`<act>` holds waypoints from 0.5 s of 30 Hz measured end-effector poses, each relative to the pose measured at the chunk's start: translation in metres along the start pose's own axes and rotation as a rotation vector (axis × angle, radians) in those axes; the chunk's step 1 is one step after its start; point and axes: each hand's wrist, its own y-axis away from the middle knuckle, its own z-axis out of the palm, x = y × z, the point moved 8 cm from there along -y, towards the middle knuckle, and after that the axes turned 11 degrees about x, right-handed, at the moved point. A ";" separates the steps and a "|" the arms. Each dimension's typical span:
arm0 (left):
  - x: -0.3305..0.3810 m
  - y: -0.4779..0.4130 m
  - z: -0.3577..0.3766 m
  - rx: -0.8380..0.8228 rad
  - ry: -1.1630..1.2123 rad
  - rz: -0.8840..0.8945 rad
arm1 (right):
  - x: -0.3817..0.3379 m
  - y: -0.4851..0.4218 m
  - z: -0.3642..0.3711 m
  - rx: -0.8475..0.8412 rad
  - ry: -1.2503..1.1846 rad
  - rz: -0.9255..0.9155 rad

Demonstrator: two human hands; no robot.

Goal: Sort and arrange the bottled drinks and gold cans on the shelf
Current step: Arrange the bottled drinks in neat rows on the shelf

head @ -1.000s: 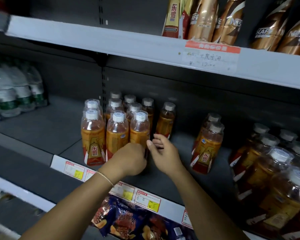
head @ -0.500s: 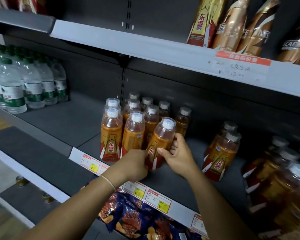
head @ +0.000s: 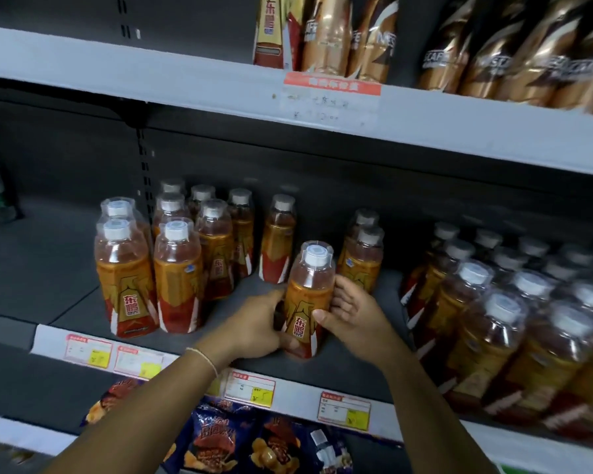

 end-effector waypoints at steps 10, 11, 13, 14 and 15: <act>0.030 -0.023 0.055 -0.001 0.033 0.144 | 0.039 0.030 -0.048 0.216 0.044 0.107; 0.031 -0.025 0.059 -0.002 0.037 0.145 | 0.043 0.031 -0.049 0.223 0.041 0.122; 0.031 -0.028 0.064 0.001 0.036 0.155 | 0.049 0.033 -0.050 0.231 0.027 0.156; 0.031 -0.029 0.065 0.010 0.034 0.161 | 0.052 0.033 -0.051 0.241 0.018 0.165; 0.031 -0.029 0.065 0.021 0.032 0.167 | 0.054 0.033 -0.051 0.254 0.009 0.168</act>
